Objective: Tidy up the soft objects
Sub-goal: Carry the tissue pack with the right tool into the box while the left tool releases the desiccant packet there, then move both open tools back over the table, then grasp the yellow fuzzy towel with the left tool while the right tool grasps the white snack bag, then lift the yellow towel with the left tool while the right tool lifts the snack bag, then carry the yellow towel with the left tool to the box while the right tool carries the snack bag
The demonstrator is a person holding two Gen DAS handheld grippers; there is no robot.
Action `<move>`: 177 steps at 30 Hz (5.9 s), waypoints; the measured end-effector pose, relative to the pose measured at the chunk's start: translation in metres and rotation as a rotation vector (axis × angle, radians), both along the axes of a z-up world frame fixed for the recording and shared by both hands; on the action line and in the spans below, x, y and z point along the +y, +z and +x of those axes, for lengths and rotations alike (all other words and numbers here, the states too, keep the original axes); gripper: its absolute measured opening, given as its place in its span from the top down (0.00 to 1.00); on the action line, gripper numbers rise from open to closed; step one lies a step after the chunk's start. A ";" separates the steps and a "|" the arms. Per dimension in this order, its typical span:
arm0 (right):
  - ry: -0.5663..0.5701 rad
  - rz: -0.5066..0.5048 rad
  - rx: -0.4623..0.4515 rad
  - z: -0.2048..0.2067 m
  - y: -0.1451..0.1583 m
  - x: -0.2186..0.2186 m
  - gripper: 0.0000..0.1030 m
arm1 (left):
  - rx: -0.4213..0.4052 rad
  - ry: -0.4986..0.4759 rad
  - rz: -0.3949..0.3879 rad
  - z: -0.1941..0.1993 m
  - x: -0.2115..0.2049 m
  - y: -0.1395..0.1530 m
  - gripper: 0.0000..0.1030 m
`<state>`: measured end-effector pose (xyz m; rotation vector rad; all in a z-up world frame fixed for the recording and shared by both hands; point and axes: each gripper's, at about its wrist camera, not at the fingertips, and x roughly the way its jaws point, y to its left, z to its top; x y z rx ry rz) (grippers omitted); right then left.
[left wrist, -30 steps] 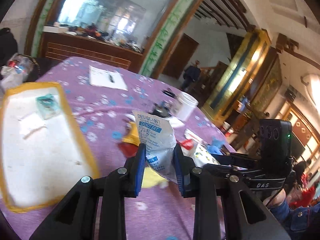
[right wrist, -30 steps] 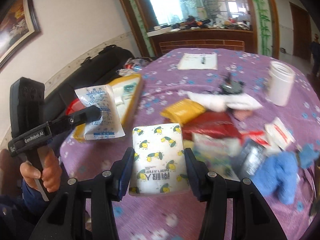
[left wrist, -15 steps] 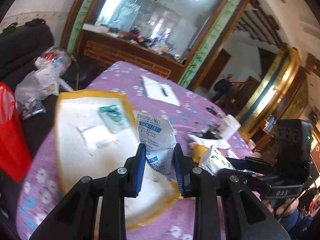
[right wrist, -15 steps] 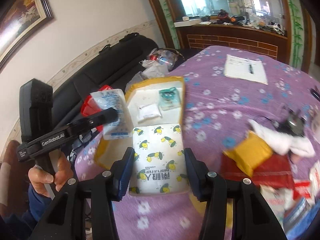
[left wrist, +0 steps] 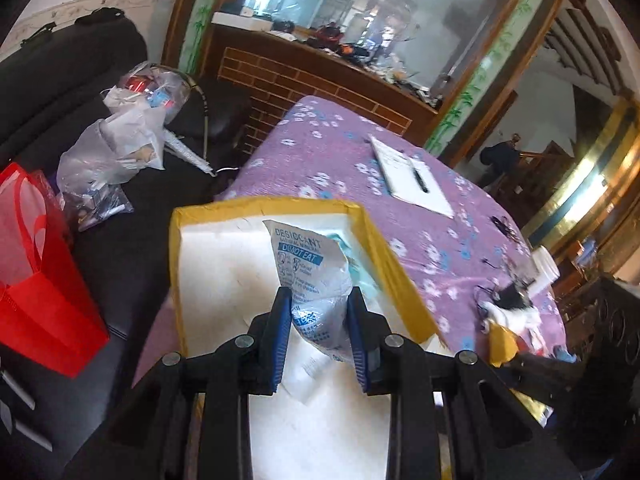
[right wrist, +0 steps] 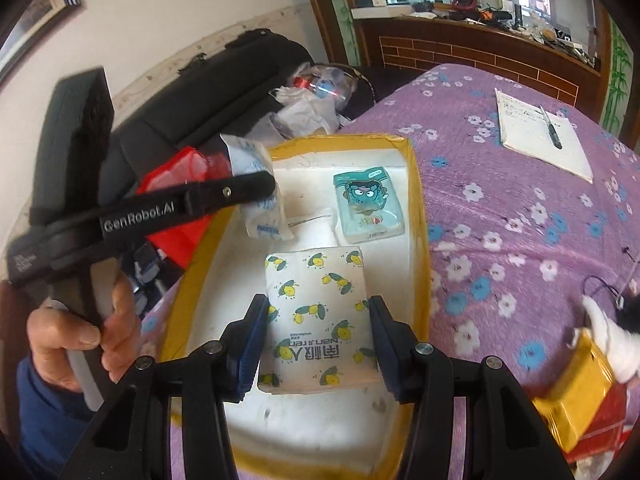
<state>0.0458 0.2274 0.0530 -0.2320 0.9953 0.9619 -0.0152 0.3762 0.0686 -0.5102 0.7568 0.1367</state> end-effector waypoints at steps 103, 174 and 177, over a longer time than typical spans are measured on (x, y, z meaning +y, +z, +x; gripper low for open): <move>-0.278 -0.028 0.129 0.025 -0.032 -0.276 0.15 | -0.010 -0.552 0.110 -0.022 -0.331 -0.053 0.66; -0.236 0.367 0.003 0.021 0.002 -0.308 0.39 | -0.137 -0.302 0.060 -0.036 -0.298 -0.037 0.65; -0.257 0.350 -0.018 0.022 0.002 -0.309 0.39 | -0.136 -0.280 0.070 -0.035 -0.299 -0.036 0.65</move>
